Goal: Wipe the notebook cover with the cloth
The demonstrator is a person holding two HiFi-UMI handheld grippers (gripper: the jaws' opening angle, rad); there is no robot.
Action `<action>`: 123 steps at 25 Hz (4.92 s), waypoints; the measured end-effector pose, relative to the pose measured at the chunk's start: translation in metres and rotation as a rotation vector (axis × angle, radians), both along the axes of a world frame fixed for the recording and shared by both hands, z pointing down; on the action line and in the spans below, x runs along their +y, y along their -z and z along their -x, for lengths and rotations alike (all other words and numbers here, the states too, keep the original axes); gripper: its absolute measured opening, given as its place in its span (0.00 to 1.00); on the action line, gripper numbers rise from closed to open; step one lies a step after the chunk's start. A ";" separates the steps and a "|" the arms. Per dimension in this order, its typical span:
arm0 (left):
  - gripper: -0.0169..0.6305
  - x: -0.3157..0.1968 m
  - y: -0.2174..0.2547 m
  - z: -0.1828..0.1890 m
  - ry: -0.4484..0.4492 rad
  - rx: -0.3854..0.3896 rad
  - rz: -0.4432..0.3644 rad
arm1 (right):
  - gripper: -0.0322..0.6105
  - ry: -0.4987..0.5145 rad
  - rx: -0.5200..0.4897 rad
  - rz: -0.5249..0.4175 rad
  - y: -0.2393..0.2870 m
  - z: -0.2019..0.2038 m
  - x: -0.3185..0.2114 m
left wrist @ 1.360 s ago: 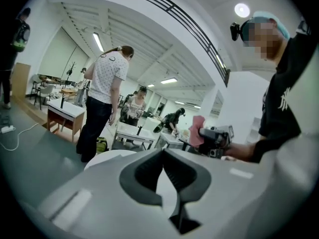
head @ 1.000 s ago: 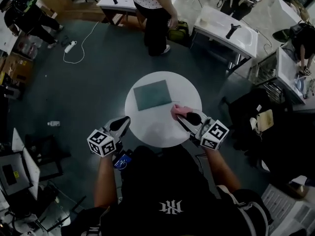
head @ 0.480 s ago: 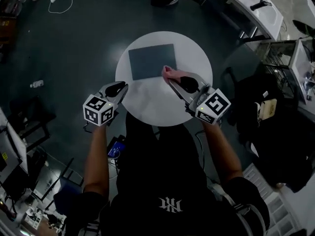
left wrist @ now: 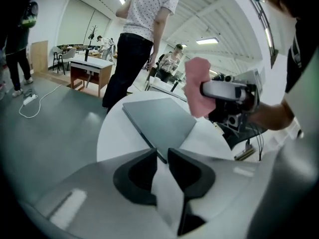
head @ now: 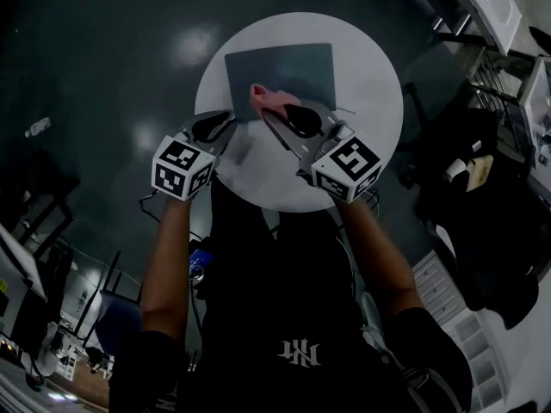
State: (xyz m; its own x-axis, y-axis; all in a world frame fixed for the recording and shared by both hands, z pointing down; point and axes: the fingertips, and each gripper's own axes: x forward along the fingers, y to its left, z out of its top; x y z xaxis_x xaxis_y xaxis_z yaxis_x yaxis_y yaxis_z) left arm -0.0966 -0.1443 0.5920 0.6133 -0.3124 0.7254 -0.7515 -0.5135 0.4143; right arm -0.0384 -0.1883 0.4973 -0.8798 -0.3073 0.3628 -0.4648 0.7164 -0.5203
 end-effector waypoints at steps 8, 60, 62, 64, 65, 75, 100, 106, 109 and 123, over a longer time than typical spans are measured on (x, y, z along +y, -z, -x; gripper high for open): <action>0.13 0.001 -0.018 -0.005 -0.021 -0.018 0.011 | 0.11 -0.034 0.061 0.158 -0.066 0.030 0.013; 0.05 0.006 -0.022 -0.016 -0.110 -0.134 0.041 | 0.10 -0.309 0.439 0.087 -0.077 -0.145 -0.022; 0.05 0.006 -0.023 -0.012 -0.112 -0.135 0.043 | 0.10 -0.258 0.371 0.067 -0.062 -0.105 -0.022; 0.05 0.005 -0.023 -0.012 -0.111 -0.132 0.044 | 0.10 -0.193 0.319 0.068 -0.056 -0.065 -0.017; 0.05 0.005 -0.022 -0.013 -0.112 -0.130 0.043 | 0.10 -0.164 0.298 0.074 -0.056 -0.047 -0.014; 0.04 0.004 -0.021 -0.017 -0.112 -0.124 0.024 | 0.10 0.011 0.329 0.101 -0.095 0.045 0.015; 0.04 0.007 -0.021 -0.015 -0.182 -0.172 0.071 | 0.10 -0.041 0.522 0.015 -0.106 -0.048 -0.006; 0.04 0.008 -0.022 -0.014 -0.182 -0.178 0.082 | 0.10 -0.093 0.535 0.026 -0.108 -0.082 -0.017; 0.04 0.008 -0.022 -0.015 -0.178 -0.179 0.079 | 0.10 -0.119 0.549 0.026 -0.108 -0.100 -0.021; 0.04 0.006 -0.022 -0.016 -0.175 -0.155 0.066 | 0.10 -0.321 0.556 0.025 -0.088 -0.168 -0.052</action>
